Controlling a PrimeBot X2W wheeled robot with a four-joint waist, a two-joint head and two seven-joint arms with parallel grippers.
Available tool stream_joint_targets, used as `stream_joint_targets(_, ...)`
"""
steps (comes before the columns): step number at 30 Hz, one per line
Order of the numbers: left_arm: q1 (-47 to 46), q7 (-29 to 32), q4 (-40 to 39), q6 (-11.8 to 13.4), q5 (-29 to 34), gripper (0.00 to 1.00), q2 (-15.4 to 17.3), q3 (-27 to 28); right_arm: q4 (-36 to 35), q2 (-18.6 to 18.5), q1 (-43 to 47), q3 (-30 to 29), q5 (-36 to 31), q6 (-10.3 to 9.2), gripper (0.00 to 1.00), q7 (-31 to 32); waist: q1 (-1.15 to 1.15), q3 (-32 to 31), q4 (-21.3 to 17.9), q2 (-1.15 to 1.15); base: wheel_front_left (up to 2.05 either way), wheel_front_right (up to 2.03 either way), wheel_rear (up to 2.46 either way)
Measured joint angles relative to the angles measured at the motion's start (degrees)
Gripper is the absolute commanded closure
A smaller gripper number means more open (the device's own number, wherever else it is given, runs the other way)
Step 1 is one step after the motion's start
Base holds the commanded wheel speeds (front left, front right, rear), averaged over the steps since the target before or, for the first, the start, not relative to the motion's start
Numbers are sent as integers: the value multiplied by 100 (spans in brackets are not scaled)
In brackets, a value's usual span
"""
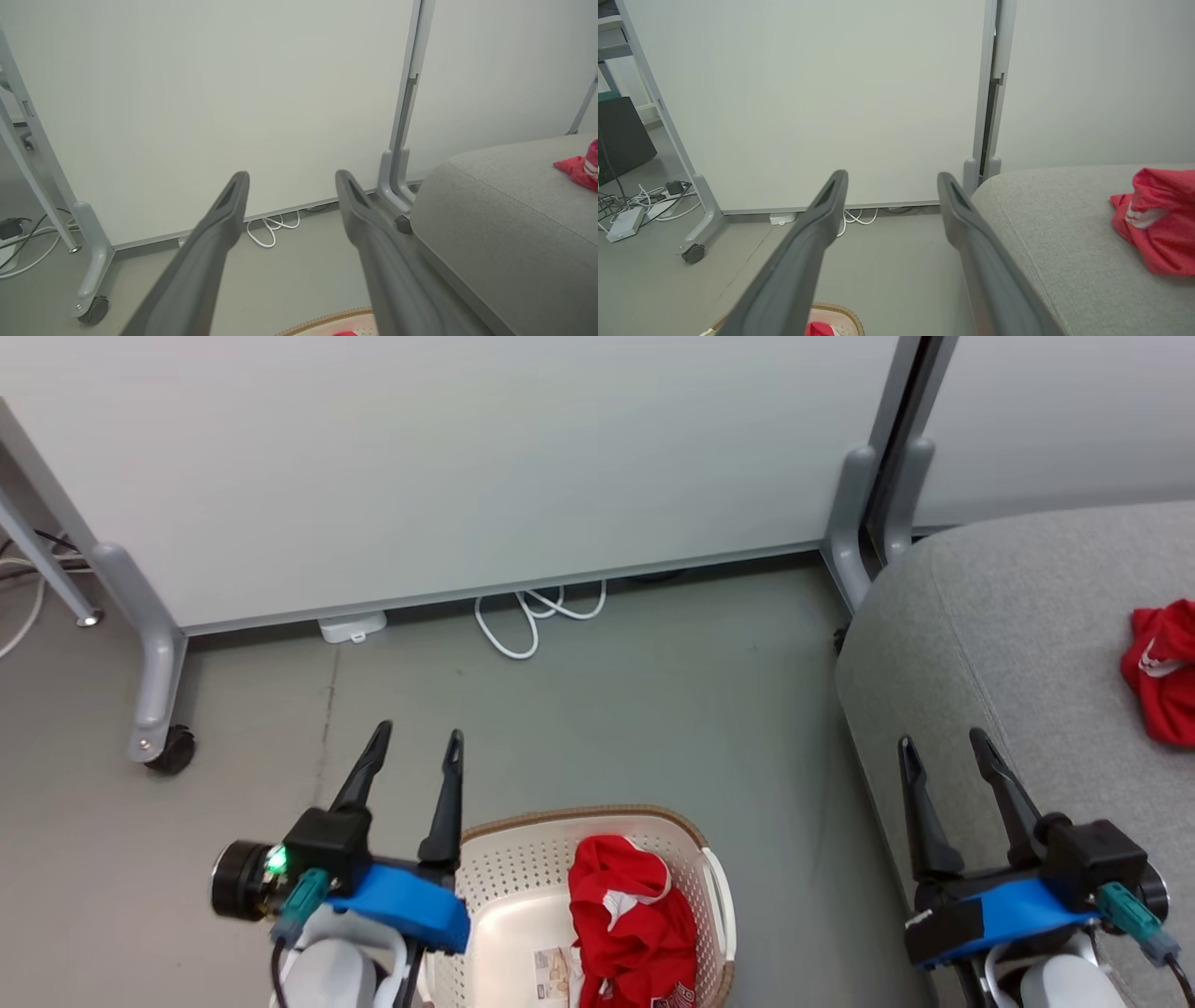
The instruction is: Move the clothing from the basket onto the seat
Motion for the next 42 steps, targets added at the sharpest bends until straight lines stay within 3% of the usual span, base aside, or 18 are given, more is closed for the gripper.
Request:
stream_joint_targets(11, -1127, 0, 1287, -51, 37, 0, 47, -750, -138, 2, -705, 249, 1, 0, 0, 0, 1, 728, -470, 0, 0, 0, 0)
stream_joint_targets(29, -2989, 88, 4006, -54, -622, 0, 592, -2299, -436, 0, -1841, 566, 415, 0, 0, 0, 2, 2692, -1268, 0, 0, 0, 0)
stream_joint_targets(42, -3921, 776, 4680, -54, -1495, 0, 942, -3270, -610, 1, -2409, 743, 736, 0, 0, 0, 2, 4010, -1634, 0, 0, 0, 0)
